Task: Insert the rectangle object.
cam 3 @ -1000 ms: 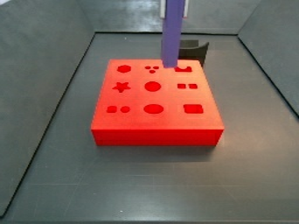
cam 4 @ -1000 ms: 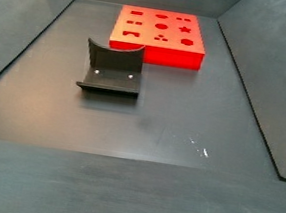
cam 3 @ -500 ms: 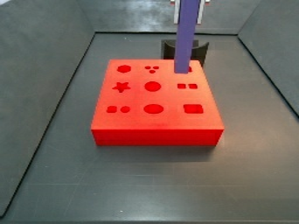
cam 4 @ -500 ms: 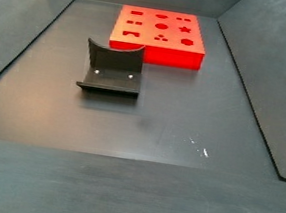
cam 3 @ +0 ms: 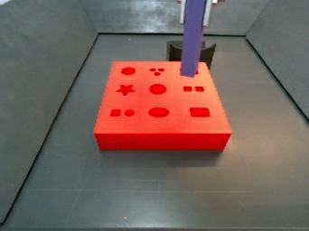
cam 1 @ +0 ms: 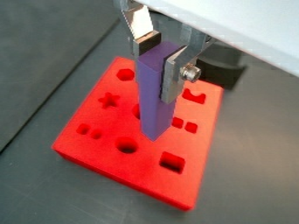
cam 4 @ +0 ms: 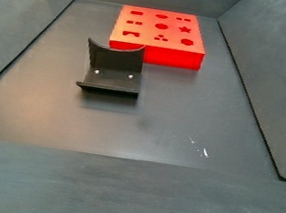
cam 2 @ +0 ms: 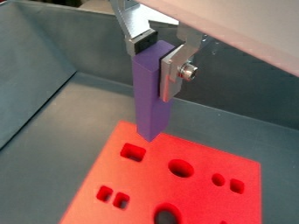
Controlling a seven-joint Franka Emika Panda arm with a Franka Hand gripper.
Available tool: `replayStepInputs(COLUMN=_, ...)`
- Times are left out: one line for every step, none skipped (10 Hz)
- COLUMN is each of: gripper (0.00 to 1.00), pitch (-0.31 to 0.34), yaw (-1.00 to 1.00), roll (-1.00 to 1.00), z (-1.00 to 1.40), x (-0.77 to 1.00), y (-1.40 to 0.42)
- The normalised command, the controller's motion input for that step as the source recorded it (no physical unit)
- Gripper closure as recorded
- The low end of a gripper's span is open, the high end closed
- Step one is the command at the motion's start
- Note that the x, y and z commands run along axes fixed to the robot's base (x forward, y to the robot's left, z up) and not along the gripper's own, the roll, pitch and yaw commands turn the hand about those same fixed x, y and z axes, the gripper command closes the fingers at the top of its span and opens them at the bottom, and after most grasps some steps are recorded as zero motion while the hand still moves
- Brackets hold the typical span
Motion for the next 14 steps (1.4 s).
replayStepInputs(gripper=1.00, pitch=0.000, yaw=-0.52, roll=0.12, z=-0.14, x=0.48, y=-0.30)
replayStepInputs(gripper=1.00, pitch=0.153, yaw=-0.19, roll=0.29, z=-0.11, x=0.55, y=-0.35)
replayStepInputs(gripper=1.00, pitch=0.230, yaw=0.00, roll=0.50, z=0.00, x=0.61, y=-0.30)
replayStepInputs(gripper=1.00, pitch=0.141, yaw=0.00, roll=0.50, z=0.00, x=0.67, y=-0.23)
replayStepInputs(gripper=1.00, pitch=0.079, yaw=0.00, roll=0.50, z=0.00, x=0.72, y=-0.19)
replayStepInputs(gripper=1.00, pitch=0.001, yaw=-0.09, roll=0.50, z=-0.02, x=0.64, y=-0.15)
replayStepInputs(gripper=1.00, pitch=0.000, yaw=-0.21, roll=0.47, z=0.00, x=0.65, y=-0.10)
replayStepInputs(gripper=1.00, pitch=0.000, yaw=-0.33, roll=0.34, z=0.00, x=0.60, y=-0.14)
replayStepInputs(gripper=1.00, pitch=0.000, yaw=-0.54, roll=0.25, z=-0.03, x=0.45, y=0.00)
replayStepInputs(gripper=1.00, pitch=-0.007, yaw=-0.94, roll=0.01, z=-0.09, x=0.20, y=0.12)
replayStepInputs(gripper=1.00, pitch=-0.004, yaw=-0.95, roll=0.01, z=-0.11, x=0.18, y=0.11)
replayStepInputs(gripper=1.00, pitch=0.000, yaw=-0.83, roll=0.00, z=-0.27, x=0.32, y=0.21)
replayStepInputs(gripper=1.00, pitch=0.000, yaw=-0.77, roll=0.00, z=-0.31, x=0.39, y=0.25)
replayStepInputs(gripper=1.00, pitch=0.151, yaw=-0.73, roll=0.05, z=-0.53, x=0.23, y=0.29)
